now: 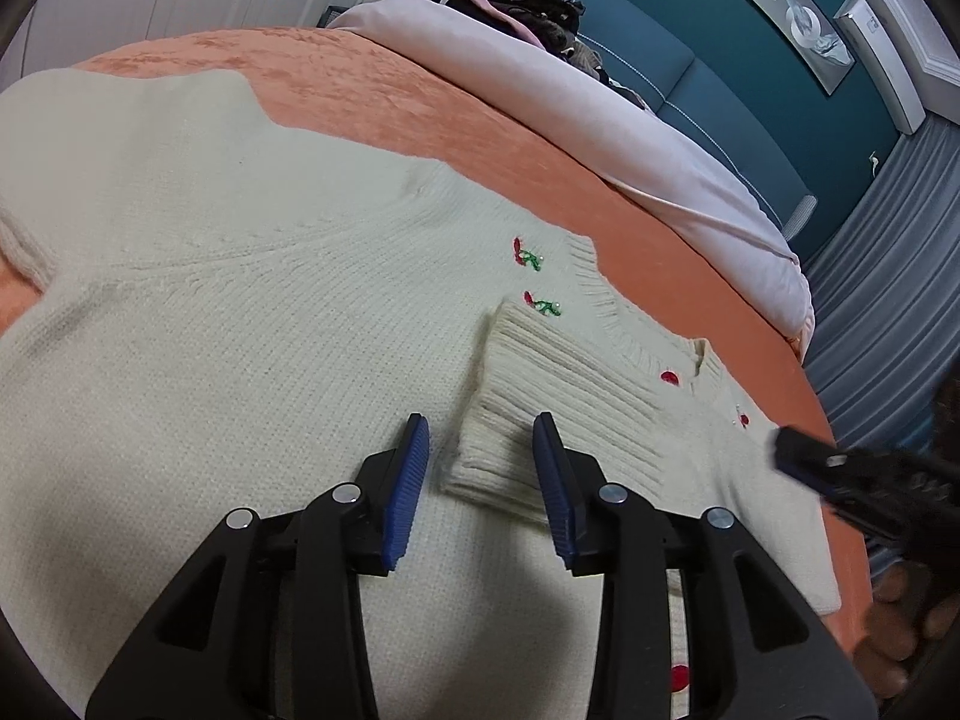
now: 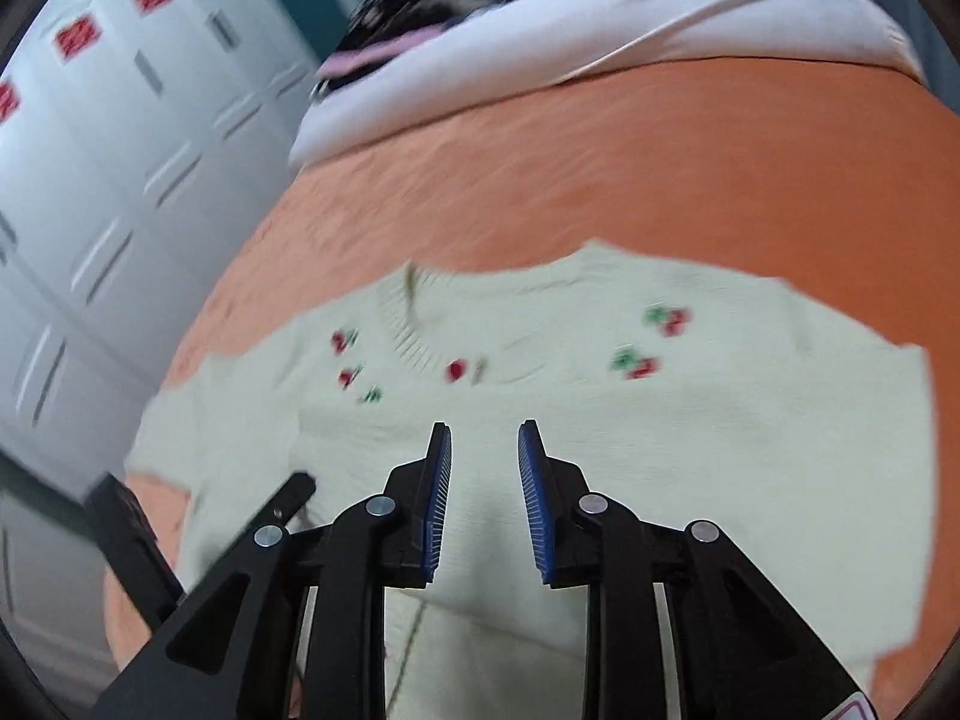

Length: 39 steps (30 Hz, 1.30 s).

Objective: Fold small clothes

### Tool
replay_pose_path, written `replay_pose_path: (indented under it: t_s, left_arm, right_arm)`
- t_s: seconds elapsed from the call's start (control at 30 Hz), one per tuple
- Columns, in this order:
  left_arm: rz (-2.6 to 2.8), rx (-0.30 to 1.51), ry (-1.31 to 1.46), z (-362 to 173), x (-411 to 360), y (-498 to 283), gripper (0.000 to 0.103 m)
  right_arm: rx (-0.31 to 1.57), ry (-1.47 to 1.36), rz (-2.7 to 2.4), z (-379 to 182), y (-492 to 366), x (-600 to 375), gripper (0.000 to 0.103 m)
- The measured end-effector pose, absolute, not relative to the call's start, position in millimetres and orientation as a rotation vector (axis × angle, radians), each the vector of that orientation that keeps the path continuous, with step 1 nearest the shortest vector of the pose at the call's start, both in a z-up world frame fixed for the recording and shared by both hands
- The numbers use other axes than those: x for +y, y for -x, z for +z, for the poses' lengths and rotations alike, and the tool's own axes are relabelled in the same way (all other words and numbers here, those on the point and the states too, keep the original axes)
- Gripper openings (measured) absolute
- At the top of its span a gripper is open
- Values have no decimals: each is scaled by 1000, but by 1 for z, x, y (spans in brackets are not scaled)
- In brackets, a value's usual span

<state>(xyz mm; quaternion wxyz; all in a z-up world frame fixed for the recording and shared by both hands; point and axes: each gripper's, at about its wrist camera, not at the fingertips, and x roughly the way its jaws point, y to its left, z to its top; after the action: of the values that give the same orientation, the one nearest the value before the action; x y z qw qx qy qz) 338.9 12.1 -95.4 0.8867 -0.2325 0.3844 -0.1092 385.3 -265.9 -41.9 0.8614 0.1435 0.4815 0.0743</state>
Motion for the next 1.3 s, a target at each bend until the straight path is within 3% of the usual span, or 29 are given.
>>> replay_pose_path:
  t_s: [0.07,0.1,0.33,0.37,0.4,0.43,0.5,0.53,0.63,0.7,0.77,0.87,1.03,1.07,1.17,1.3]
  left_arm:
    - [-231,798,488,-97,13,-339,35]
    - [-235,794,492,-98,13,-339,35]
    - [-241,782,459,-100,8,-337,39]
    - [-242,782,462,-100,8,-337,39]
    - [-242,783,462,-100,8,-337,39]
    - [-241,784,460,-101,9,-337,39]
    - [-240,785,459,-101,9,-338,39]
    - [-239,786,458,-101,9,-337,39]
    - [-238,786,457,-101,10,-337,39]
    - [-237,787,454,-100,9,-338,39]
    - [-237,787,453,-100,9,-338,39]
    - [-237,787,453,-99,9,-337,41]
    - [-246,808,493,-92,14,-339,40]
    - [-243,818,517,-86,22,-338,43]
    - [-98,736,604,-60,83,-322,89]
    - [189,660,792,-48,225,-323,96]
  right_arm:
    - [1110,-150,174,-76,-409,-253,10]
    - [1059,-167,201,-78,-411,-269,2]
    - [933,-624,-288,-75,-354,-482,0]
    - [911,-620,-298,-66,-344,-486,4]
    - [886,-599,-282,-53,-331,-480,21]
    - [869,-564,-272,-42,-318,-470,30]
    - [824,-462,-236,-31,-283,-438,71]
    - [812,-402,-243,-32,-270,-426,74]
    - [897,-112,-265,-50,-249,-387,74]
    - [968,-4,-293,-68,-256,-382,57]
    - [945,-97,-297,-67,-263,-402,41]
    - [885,-385,-327,-60,-264,-456,41]
    - [903,-376,-438,-68,-254,-445,50]
    - [903,-368,-458,-58,-247,-433,54]
    - [870,-345,-420,-29,-218,-398,65]
    - [900,-307,-339,-22,-174,-354,69]
